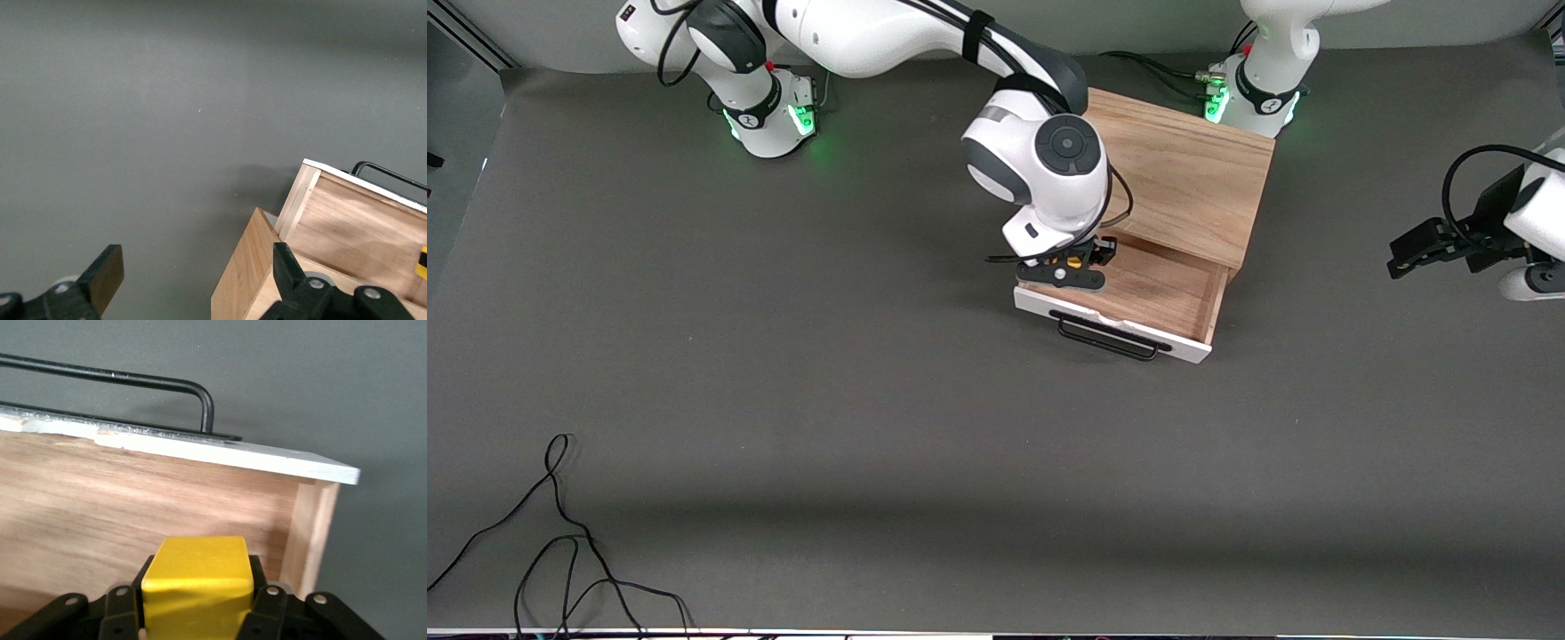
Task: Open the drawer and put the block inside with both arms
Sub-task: 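Lower the cube into the drawer and open the right gripper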
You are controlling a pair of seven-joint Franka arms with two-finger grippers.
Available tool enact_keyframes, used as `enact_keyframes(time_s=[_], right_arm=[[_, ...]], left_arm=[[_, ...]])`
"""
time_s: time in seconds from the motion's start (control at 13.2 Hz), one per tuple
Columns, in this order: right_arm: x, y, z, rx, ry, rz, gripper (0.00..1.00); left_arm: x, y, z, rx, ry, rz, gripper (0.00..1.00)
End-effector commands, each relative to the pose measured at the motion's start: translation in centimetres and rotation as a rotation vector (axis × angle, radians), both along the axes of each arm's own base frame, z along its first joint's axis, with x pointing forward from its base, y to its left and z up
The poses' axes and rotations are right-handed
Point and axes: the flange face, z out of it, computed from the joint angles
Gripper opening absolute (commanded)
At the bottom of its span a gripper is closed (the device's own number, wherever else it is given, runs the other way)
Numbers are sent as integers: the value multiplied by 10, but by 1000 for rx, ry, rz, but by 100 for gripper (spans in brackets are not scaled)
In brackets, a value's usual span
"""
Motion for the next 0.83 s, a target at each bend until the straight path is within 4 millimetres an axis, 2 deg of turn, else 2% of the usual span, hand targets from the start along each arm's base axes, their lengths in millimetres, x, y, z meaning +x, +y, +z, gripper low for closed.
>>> enact_keyframes(time_s=[0.0,0.15,0.3,0.38,0.76], right_arm=[[-3,15,-25,-2,-36,-17,0],[-2,17,-38,-4,-36,-18,0],[-3,17,-42,-8,-32,-28,0],[-2,17,-43,-5,-33,-56,0],[2,16,-41,2,-38,-151,0]], left_arm=[[-4,3,6,-3,-4,-63,100],[-4,2,6,-3,-10,-64,100],[-2,-4,5,-3,-15,-74,100],[-3,-12,5,-5,-16,-89,100],[-2,-14,3,-5,-12,-93,100]])
